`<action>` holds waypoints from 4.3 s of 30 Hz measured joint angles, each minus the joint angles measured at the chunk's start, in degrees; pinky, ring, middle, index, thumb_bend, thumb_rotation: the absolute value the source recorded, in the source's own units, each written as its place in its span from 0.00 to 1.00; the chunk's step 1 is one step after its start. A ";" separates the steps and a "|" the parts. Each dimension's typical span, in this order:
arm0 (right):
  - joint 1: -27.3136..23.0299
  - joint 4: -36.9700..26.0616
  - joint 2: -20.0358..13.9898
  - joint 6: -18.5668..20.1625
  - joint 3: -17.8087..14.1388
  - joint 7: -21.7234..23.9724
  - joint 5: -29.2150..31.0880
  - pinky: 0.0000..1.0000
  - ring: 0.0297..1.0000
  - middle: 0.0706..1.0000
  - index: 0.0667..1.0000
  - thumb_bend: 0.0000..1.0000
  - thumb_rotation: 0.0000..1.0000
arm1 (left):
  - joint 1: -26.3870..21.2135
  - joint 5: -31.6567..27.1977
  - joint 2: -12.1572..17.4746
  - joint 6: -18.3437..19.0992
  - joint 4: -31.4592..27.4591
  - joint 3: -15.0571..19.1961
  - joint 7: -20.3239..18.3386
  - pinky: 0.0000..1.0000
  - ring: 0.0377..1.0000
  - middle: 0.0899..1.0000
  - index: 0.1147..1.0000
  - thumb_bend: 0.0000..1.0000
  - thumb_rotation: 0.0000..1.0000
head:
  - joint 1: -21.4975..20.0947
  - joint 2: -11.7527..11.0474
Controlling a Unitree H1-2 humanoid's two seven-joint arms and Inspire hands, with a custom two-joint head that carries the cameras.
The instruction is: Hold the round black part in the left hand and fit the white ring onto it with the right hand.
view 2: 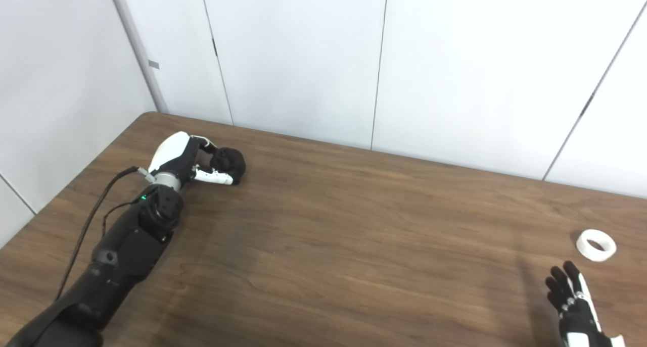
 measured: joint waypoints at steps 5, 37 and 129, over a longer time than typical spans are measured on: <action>0.01 0.01 0.04 -0.03 0.00 0.00 -0.12 0.93 0.92 0.94 0.96 0.55 1.00 | 0.96 1.17 0.82 2.40 -7.16 -1.48 -4.29 0.87 0.91 0.78 0.42 0.52 0.05 | -0.70 0.17; 0.58 -1.86 2.03 1.71 2.10 -2.12 -5.45 0.86 0.89 0.91 0.92 0.57 0.98 | 17.03 17.92 -5.43 -0.07 -44.50 -12.09 -18.79 0.96 0.85 0.74 0.42 0.52 0.05 | -13.62 5.27; -24.21 -3.95 -14.43 36.95 4.53 -3.67 -30.45 0.75 0.85 0.87 0.67 0.76 0.24 | 31.45 26.84 -18.36 -13.69 -42.83 -12.27 -19.30 0.93 0.85 0.74 0.42 0.52 0.05 | -30.49 13.80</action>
